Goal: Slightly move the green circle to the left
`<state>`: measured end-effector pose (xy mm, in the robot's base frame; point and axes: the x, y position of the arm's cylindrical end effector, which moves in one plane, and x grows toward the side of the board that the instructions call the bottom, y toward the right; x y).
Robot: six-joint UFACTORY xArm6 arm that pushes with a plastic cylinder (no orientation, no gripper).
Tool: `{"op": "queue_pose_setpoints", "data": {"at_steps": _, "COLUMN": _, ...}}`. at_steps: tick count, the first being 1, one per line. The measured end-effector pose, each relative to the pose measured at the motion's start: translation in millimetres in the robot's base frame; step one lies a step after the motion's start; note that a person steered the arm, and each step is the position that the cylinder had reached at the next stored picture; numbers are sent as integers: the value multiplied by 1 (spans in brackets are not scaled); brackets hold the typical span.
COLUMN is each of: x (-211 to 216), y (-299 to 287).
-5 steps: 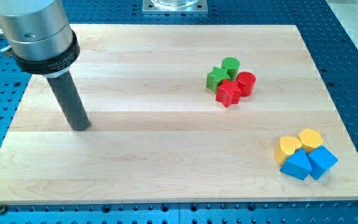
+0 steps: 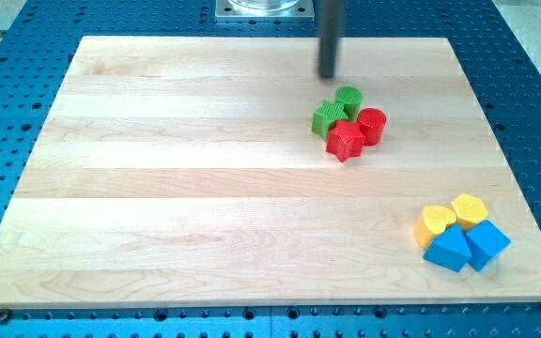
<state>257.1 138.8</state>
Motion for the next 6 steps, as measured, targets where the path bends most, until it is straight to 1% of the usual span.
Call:
{"op": "queue_pose_setpoints", "data": {"at_steps": 1, "x": -4, "y": 63}}
{"op": "queue_pose_setpoints", "data": {"at_steps": 2, "x": 10, "y": 51}}
{"op": "queue_pose_setpoints", "data": {"at_steps": 3, "x": 78, "y": 1}}
{"op": "queue_pose_setpoints", "data": {"at_steps": 4, "x": 95, "y": -47}}
{"op": "queue_pose_setpoints", "data": {"at_steps": 5, "x": 98, "y": -47}}
{"op": "queue_pose_setpoints", "data": {"at_steps": 6, "x": 88, "y": -35}}
